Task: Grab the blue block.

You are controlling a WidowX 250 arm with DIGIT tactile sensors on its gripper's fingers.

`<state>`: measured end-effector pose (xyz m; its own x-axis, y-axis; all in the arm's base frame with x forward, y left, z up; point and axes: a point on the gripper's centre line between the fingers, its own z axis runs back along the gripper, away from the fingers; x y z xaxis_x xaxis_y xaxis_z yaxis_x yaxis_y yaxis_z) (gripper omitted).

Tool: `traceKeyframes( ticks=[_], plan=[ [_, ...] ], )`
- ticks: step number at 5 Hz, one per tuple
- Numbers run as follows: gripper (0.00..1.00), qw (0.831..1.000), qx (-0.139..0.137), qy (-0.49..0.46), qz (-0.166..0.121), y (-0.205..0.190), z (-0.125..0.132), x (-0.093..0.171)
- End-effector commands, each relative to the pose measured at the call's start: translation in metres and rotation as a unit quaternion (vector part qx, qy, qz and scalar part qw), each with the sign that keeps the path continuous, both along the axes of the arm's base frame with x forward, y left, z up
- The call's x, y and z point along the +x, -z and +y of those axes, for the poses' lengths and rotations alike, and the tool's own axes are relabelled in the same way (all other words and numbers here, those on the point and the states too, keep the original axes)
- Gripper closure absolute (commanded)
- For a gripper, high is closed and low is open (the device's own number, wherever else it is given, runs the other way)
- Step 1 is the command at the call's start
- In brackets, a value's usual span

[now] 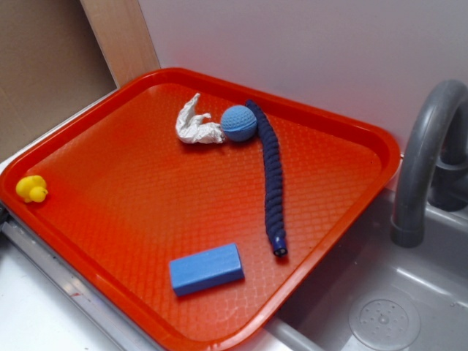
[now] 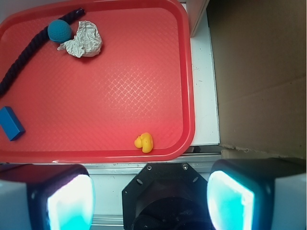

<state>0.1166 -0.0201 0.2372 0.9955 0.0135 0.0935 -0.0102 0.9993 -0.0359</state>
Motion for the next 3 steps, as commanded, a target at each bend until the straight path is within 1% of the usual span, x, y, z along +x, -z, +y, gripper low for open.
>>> traceKeyframes(
  ticks=[1,2,3],
  plan=[
    [0.00,1.000,0.000,0.000,0.000,0.000,0.000,0.000],
    [0.00,1.000,-0.006,0.010,0.002,0.004,-0.001,0.009],
    [0.00,0.999,0.006,0.039,-0.022,0.011,-0.015,0.016]
  ],
)
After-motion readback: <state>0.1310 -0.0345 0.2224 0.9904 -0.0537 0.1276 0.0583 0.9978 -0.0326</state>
